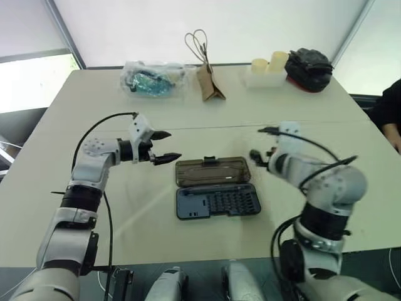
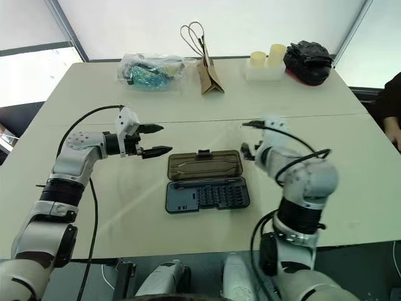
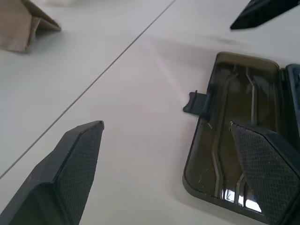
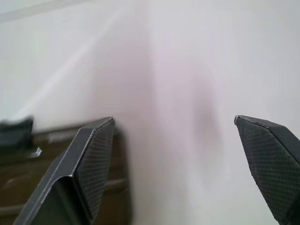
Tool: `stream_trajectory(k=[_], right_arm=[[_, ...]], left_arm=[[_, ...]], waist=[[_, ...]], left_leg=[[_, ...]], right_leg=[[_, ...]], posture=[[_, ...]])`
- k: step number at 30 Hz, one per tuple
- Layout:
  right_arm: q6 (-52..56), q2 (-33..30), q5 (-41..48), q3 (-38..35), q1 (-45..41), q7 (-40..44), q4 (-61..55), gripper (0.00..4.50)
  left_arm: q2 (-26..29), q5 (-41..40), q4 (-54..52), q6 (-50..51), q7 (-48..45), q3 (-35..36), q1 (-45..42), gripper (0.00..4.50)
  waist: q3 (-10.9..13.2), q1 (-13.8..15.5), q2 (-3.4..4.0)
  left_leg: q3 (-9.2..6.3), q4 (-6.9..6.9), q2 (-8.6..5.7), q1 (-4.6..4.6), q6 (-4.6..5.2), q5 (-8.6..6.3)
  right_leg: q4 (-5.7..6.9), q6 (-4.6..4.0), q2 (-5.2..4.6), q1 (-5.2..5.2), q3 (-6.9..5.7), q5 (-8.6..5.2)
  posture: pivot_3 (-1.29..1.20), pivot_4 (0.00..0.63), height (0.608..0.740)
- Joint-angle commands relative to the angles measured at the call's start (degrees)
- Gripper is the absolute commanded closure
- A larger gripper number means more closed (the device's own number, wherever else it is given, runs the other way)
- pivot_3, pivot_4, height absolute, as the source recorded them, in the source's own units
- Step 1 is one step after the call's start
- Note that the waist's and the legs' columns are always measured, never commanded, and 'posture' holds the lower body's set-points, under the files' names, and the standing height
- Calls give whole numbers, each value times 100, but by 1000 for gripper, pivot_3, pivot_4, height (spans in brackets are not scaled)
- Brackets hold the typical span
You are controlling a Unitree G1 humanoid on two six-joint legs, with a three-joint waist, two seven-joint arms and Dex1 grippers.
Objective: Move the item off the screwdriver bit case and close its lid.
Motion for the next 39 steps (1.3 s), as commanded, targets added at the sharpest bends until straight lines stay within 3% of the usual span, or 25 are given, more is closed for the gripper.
stream_trajectory(k=[1,2,5,10,12,17,24,27,31,35,39], right_arm=[[39,-672,1227,-182,-234,-64,-140,191],[39,-841,1668,-224,-281,-96,-43,191],[39,-1410,2451,-96,-427,35,125,142],[39,-1901,2933,250,-473,425,120,142],[-38,-2060,2688,489,-427,707,88,142],[-991,-2638,1988,1416,-82,1631,494,142],[-2051,-3105,1140,2357,-38,2765,982,142],[-2456,-3149,763,2718,-114,3157,1280,142],[-2913,-3123,210,3188,-254,3571,1622,142],[-3237,-2936,-201,3479,-525,3889,2025,142],[-3528,-2902,-590,3716,-711,4266,2354,142]], left_arm=[[137,-342,-226,320,-36,359,-160,0],[154,-421,-317,450,-52,398,-162,0],[150,-769,-1072,1040,-64,461,16,843],[17,-1281,-2738,2027,220,250,809,3330],[-38,-1481,-3346,2415,396,165,1229,4456],[572,-1252,-4403,2492,236,-293,2311,4485],[992,-991,-4720,2061,172,-549,2792,4485],[1030,-768,-4815,1836,244,-740,2967,4485],[1129,140,-4488,1050,320,-1353,3028,4485],[857,645,-3970,812,698,-1648,2849,4485],[825,691,-3906,827,736,-1679,2844,4485]], waist=[[0,1,0],[0,1,0],[1,2,-1],[1,8,-1],[1,12,-1],[1,23,-1],[6,193,6],[7,208,6],[7,223,6],[7,298,6],[6,323,5]], left_leg=[[2,-1,0,0,0,0],[4,-1,1,0,0,0],[5,-2,5,-1,1,0],[7,-1,5,0,6,-3],[7,-1,6,0,6,-3],[9,-3,8,2,6,-3],[19,4,9,3,6,-3],[20,3,8,3,7,-4],[23,3,9,3,6,-4],[27,5,9,7,7,-4],[29,7,9,8,7,-4]], right_leg=[[-2,0,0,0,0,0],[-3,0,0,1,0,0],[-6,0,1,2,1,0],[-18,0,1,12,7,0],[-21,0,3,13,7,0],[-26,0,5,15,7,0],[-34,0,4,19,7,0],[-39,0,3,20,7,0],[-43,0,4,21,7,0],[-44,0,3,24,7,0],[-44,0,3,26,7,0]], posture=[[0,150,740],[0,150,740],[0,150,740],[0,150,740],[0,150,740],[0,150,740],[0,150,740],[0,150,740],[0,150,740],[0,150,740],[0,150,740]])
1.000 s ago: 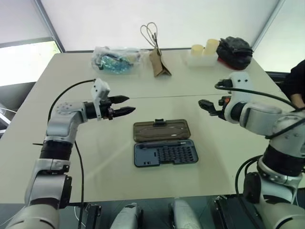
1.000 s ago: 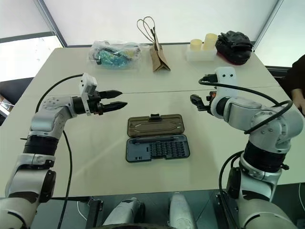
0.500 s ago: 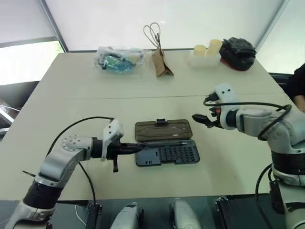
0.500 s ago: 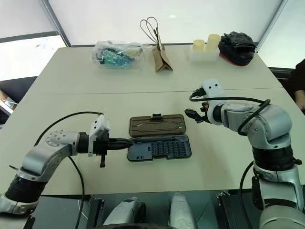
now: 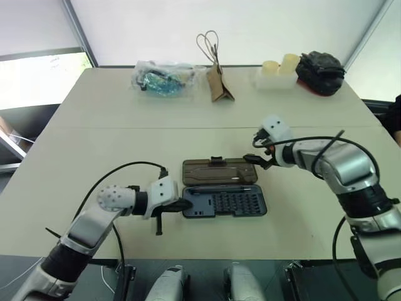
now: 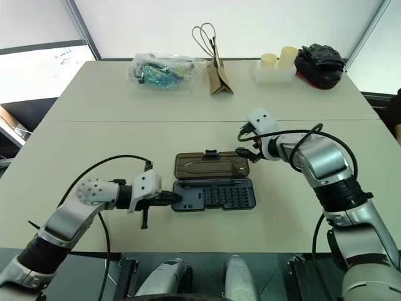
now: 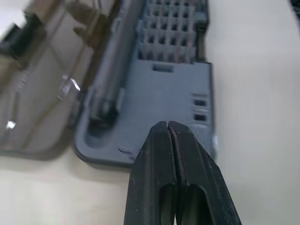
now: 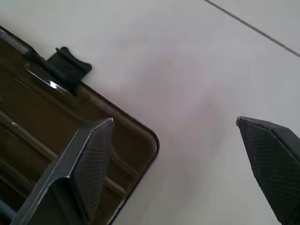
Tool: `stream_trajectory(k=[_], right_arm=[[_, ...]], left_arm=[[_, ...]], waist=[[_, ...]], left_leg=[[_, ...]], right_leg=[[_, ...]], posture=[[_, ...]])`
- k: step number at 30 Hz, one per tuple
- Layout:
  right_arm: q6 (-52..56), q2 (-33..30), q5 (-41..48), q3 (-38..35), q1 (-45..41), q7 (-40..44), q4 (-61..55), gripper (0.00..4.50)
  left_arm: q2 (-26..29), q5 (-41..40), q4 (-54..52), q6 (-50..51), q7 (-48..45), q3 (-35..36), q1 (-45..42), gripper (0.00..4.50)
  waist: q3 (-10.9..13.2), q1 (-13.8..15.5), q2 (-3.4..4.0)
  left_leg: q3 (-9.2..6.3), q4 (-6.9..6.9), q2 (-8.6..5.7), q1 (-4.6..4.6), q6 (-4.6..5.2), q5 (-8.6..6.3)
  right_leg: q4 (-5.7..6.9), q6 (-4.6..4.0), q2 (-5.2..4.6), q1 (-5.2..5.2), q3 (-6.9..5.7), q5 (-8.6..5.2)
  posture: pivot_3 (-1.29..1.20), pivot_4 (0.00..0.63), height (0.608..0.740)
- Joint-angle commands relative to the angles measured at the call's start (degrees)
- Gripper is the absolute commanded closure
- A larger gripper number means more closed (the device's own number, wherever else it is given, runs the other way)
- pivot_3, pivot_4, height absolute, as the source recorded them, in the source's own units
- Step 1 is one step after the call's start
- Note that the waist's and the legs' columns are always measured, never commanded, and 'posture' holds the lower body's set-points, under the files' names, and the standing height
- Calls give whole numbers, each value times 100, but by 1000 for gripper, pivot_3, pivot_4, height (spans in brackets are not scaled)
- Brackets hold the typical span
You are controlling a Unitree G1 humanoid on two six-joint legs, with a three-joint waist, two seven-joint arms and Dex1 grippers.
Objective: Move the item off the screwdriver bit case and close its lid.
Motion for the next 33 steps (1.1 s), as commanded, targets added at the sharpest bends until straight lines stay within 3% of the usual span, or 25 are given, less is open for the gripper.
stream_trajectory(k=[1,9,15,18,25,28,33], right_arm=[[-392,-51,-422,194,-277,414,240,142],[-1704,74,-1557,1330,-941,1955,1642,142],[-2048,601,-1897,1517,-1264,2839,2814,142],[-2063,887,-1990,1451,-1308,3097,3335,1033],[-2383,1018,-2413,1513,-1288,3729,3845,4477],[-2532,958,-2649,1550,-1124,3914,3810,4477],[-3064,976,-3029,1417,-1012,3631,3835,4477]], left_arm=[[73,260,261,144,66,-158,175,4485],[66,239,298,126,38,-174,147,4485],[16,251,223,178,148,-172,184,4485],[0,226,159,224,211,-159,226,4500],[8,183,41,290,366,-80,317,4500],[2,164,42,290,412,-63,336,4500],[-31,161,68,281,447,-91,334,4500]], waist=[[0,1,0],[0,-13,0],[-3,-30,0],[-9,-29,-3],[-34,-14,-8],[-46,10,-1],[-79,14,-5]], left_leg=[[0,0,-1,0,0,0],[1,0,0,3,0,0],[1,0,2,6,0,0],[0,-2,2,10,0,0],[-4,-12,3,49,0,0],[-15,-34,4,107,4,-4],[-29,-38,18,110,4,-5]], right_leg=[[0,0,0,0,0,0],[1,0,0,1,-1,0],[1,0,2,1,-2,0],[1,0,2,7,-2,0],[0,-1,4,41,-2,-1],[-35,-2,7,108,-5,-2],[-84,-2,27,123,-4,-2]], posture=[[0,150,740],[0,150,740],[0,150,740],[0,150,740],[0,150,740],[0,150,740],[0,150,740]])
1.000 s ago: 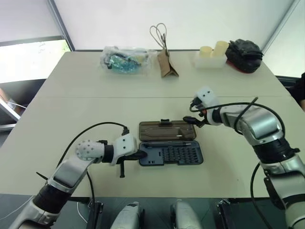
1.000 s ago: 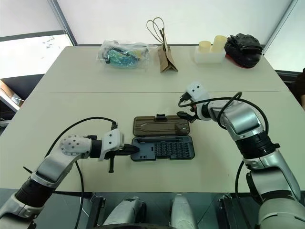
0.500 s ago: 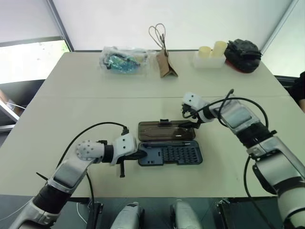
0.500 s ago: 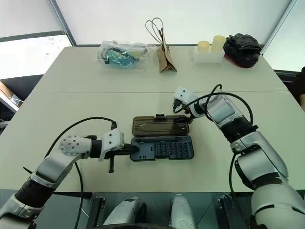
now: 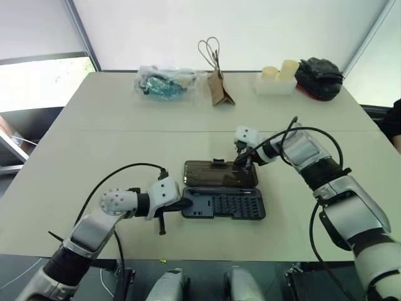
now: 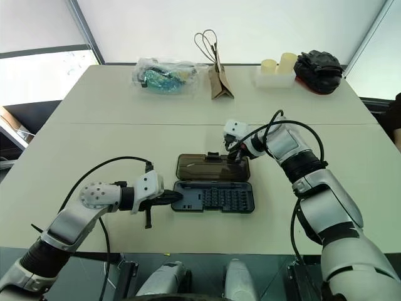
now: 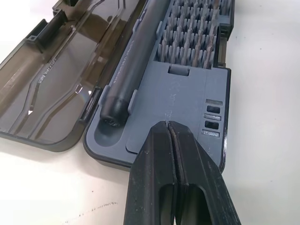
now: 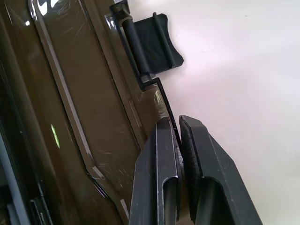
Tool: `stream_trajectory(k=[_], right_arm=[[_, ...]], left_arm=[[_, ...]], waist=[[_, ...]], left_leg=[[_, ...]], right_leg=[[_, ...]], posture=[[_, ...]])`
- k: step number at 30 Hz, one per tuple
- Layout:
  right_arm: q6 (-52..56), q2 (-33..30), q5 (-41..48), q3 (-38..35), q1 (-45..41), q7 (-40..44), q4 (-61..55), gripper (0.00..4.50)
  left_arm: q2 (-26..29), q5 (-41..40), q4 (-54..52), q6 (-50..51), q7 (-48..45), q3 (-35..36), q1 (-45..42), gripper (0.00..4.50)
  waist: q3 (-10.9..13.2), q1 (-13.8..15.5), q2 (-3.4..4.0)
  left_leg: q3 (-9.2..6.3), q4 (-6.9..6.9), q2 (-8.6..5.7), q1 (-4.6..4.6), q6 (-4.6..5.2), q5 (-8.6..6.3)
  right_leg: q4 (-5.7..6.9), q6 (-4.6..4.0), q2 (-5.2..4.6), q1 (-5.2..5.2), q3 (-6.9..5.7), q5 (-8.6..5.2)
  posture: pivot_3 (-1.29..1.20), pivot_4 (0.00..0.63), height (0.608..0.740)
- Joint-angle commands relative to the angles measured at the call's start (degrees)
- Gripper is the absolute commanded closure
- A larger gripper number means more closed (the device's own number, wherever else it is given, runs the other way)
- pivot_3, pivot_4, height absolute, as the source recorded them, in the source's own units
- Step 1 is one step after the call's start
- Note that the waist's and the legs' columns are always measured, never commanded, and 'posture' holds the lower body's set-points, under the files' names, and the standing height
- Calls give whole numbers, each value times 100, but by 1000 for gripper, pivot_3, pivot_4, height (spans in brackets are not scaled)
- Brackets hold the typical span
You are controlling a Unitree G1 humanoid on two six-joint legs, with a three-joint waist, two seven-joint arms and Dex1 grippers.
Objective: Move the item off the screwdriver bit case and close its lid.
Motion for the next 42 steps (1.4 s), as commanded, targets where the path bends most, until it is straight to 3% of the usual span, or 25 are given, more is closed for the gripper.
stream_trajectory(k=[1,9,13,20,22,28,34,39,42], right_arm=[[-432,12,-385,76,301,-315,316,4477],[-1450,-532,-741,-632,306,-1177,-733,4477],[-662,-915,-489,-1203,892,-1110,-2461,4477],[-14,-1143,-493,-1393,1689,-1132,-3914,4477],[-70,-1159,-558,-1361,1811,-1212,-4020,4477],[-364,-1185,-645,-1352,1863,-1394,-4050,4477],[-562,-1207,-687,-1352,1917,-1453,-4062,4477],[-740,-1169,-688,-1372,1944,-1496,-4107,4477],[-662,-1120,-654,-1383,1947,-1490,-4261,4477]], left_arm=[[20,162,191,148,35,-96,112,4500],[-1,158,299,51,39,-61,95,4500],[-31,133,322,22,40,-50,133,4500],[-152,-19,341,48,14,40,102,4500],[-294,-337,265,222,39,266,104,4500],[-703,-2521,-75,1857,317,1889,107,4500],[-1140,-2931,458,1980,1044,2718,-215,4500],[-1370,-2254,1390,1344,1393,2609,-703,4500],[-1366,-1528,2091,720,1290,2062,-995,4500]], waist=[[-12,-4,-2],[1,1,18],[21,42,46],[23,135,47],[25,141,47],[66,93,38],[67,28,38],[70,2,34],[70,-3,34]], left_leg=[[0,0,0,0,0,0],[8,14,4,-2,-3,2],[8,19,2,-23,-2,2],[12,16,3,-25,-1,1],[12,16,3,-26,1,0],[14,15,13,-51,0,0],[14,20,15,-70,-5,3],[13,23,14,-72,-5,3],[14,21,14,-72,-6,4]], right_leg=[[-1,0,0,5,0,0],[-4,0,6,9,8,0],[-3,0,5,-2,11,0],[-10,0,5,-3,14,0],[-11,0,5,-2,14,0],[-7,1,11,-33,14,0],[-5,1,14,-49,11,0],[-6,1,13,-50,8,0],[-5,1,13,-52,7,0]], posture=[[0,150,740],[0,150,740],[0,150,740],[0,150,740],[0,150,740],[0,150,740],[0,150,740],[0,150,740],[0,150,740]])
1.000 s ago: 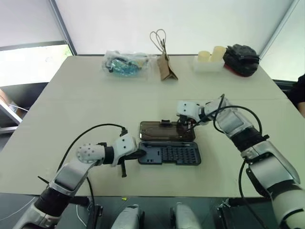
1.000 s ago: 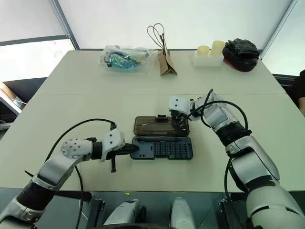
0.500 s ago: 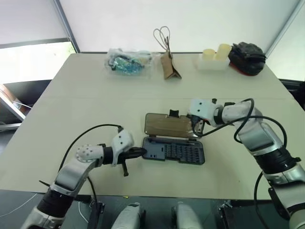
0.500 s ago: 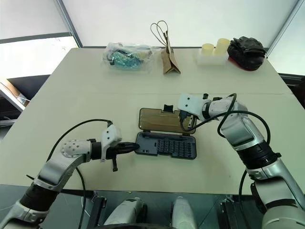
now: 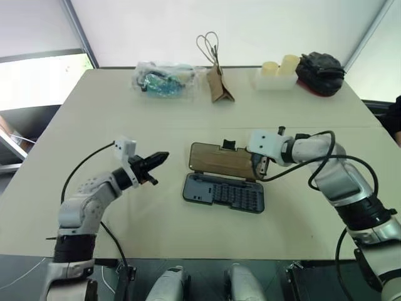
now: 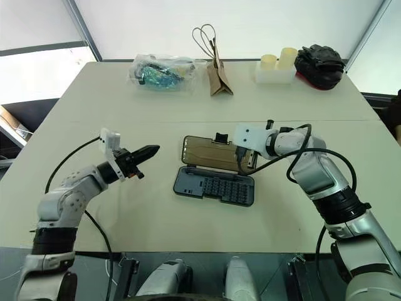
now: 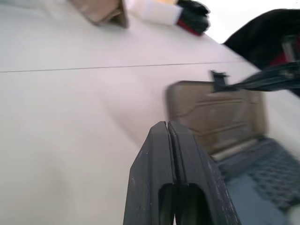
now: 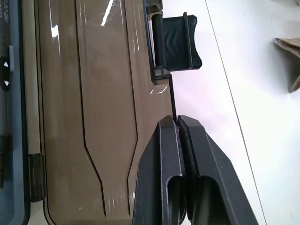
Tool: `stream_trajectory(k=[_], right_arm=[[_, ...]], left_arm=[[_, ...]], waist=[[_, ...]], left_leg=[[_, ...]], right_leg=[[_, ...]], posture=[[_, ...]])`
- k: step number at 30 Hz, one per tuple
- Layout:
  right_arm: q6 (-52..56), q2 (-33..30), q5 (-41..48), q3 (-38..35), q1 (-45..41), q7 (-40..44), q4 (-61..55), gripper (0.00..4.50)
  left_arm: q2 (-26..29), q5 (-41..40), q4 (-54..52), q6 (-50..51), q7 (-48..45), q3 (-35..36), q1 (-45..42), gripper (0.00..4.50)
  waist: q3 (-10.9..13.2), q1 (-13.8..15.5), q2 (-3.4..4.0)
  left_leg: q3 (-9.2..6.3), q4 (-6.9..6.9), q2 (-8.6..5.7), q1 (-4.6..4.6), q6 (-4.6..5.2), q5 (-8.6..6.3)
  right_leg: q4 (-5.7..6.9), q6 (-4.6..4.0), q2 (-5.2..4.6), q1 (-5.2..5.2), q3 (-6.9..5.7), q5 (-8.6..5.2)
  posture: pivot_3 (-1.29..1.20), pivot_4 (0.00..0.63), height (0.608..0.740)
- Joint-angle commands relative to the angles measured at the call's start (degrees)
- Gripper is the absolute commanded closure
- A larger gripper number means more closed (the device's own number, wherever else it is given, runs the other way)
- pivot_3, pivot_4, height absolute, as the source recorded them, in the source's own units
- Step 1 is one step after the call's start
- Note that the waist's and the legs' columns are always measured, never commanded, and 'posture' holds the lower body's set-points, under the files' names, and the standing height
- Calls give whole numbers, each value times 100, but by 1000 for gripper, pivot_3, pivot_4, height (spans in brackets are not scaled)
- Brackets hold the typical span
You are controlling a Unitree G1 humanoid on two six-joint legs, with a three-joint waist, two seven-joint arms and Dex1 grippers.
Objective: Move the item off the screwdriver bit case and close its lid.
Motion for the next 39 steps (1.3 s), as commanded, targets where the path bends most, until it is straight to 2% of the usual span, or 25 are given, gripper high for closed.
stream_trajectory(k=[1,11,20,21,23,27,29,32,35,37,39], right_arm=[[18,27,24,-222,-67,-68,-427,4477],[416,122,44,-188,42,-81,-970,4477],[577,163,70,-189,141,-122,-1092,4477],[577,167,73,-196,145,-133,-1083,3912],[553,153,64,-199,157,-126,-1069,3106],[489,132,25,-224,162,-169,-1082,964],[633,23,58,-284,141,-66,-1246,29],[1792,-136,947,-1007,-147,468,-1820,29],[3415,-229,2567,-2027,-379,1193,-2584,29],[4323,-221,3451,-2829,-449,1374,-2952,29],[4797,-342,3956,-3368,-313,1382,-3188,29]], left_arm=[[-37,757,633,-728,-147,-572,-302,4500],[-485,1442,2280,-1870,-749,-1120,-1194,4500],[-595,1500,2574,-2032,-1315,-1158,-1401,4500],[-601,1480,2558,-2008,-1381,-1155,-1411,4500],[-598,1460,2519,-1979,-1505,-1157,-1419,4500],[-578,1433,2516,-1942,-1771,-1142,-1458,4500],[-551,1423,2549,-1935,-1924,-1130,-1533,4500],[-453,1341,2595,-1888,-2304,-1087,-1728,4500],[-347,1215,2579,-1729,-2680,-1059,-1896,4500],[-209,1081,2399,-1371,-3139,-1186,-1987,4500],[25,980,2012,-887,-3759,-1492,-1966,4500]], waist=[[0,3,0],[2,-21,-4],[3,-13,-5],[3,-8,-5],[3,0,-5],[3,-6,-6],[3,-3,-6],[5,3,-9],[6,-5,-10],[8,0,-15],[9,-3,-20]], left_leg=[[0,0,0,-1,0,0],[3,5,-1,-38,-4,3],[7,6,0,-45,-5,3],[7,6,-1,-45,-5,3],[7,7,-2,-46,-4,3],[7,8,-3,-46,-4,3],[7,7,-3,-46,-5,3],[6,12,-3,-55,-4,3],[6,12,-3,-59,-4,3],[1,8,0,-57,-4,3],[-4,5,1,-58,-3,2]], right_leg=[[-1,0,0,-1,-1,0],[10,1,0,-46,-3,1],[14,1,-1,-57,-3,1],[14,1,-1,-56,-2,1],[14,1,-2,-56,-3,1],[14,1,-3,-55,-3,1],[15,1,-2,-56,-3,1],[15,1,-3,-60,-4,1],[14,1,-4,-62,-4,1],[14,1,-2,-61,-7,1],[14,1,-2,-60,-9,1]], posture=[[0,150,740],[0,150,740],[0,150,740],[0,150,740],[0,150,740],[0,150,740],[0,150,740],[0,150,740],[0,150,740],[0,150,740],[0,150,740]])
